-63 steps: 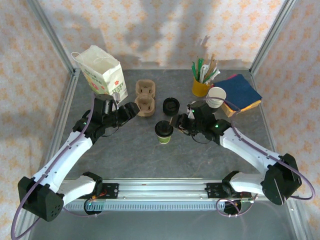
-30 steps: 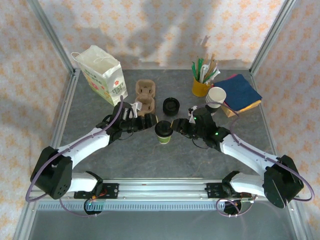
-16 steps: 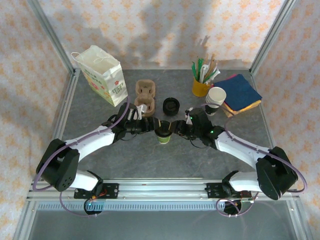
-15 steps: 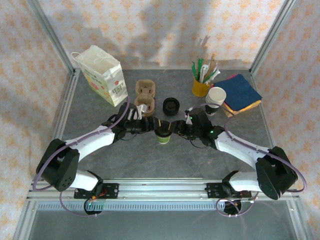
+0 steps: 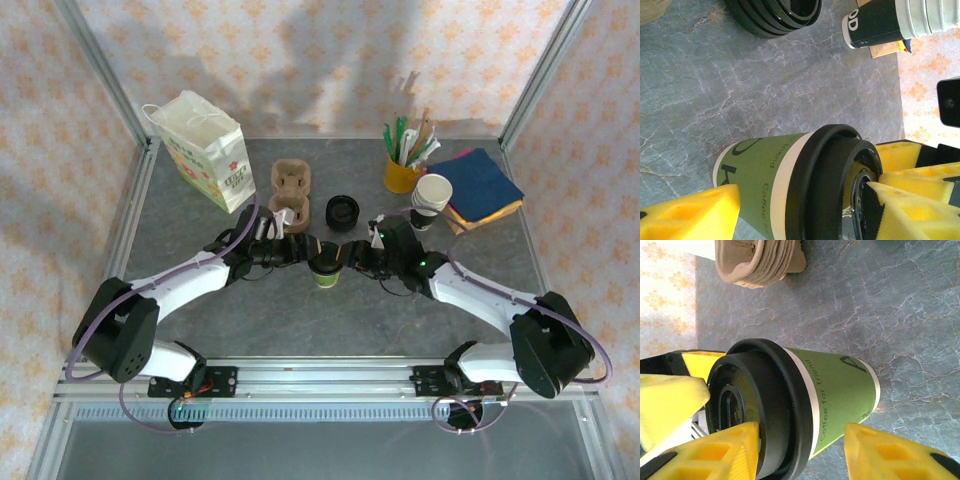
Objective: Pack the takeout coffee
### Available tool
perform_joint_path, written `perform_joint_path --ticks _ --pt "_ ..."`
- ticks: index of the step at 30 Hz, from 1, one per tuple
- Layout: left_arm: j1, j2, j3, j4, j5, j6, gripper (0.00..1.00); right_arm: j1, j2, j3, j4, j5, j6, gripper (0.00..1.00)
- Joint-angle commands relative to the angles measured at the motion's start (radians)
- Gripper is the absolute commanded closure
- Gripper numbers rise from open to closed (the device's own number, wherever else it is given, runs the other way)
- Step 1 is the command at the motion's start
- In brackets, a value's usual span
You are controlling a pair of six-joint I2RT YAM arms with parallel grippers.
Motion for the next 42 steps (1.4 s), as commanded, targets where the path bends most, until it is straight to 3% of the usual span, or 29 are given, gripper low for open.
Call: perform_joint_path --ticks 1,29,42 --pt "-0.002 -0.03 -0.03 0.018 -0.017 0.021 0.33 0.001 -0.005 0.016 0.002 -0.002 -0.007 0.53" --pt "-0.003 0.009 -0.057 -0.083 -0.072 0.031 0.35 0.002 0.025 0.015 -0.114 0.078 -0.01 0.54" --pt "-0.007 0.074 -0.144 -0.034 -0.093 0.013 0.36 -0.002 0.087 -0.068 -0.109 0.104 0.069 0.54"
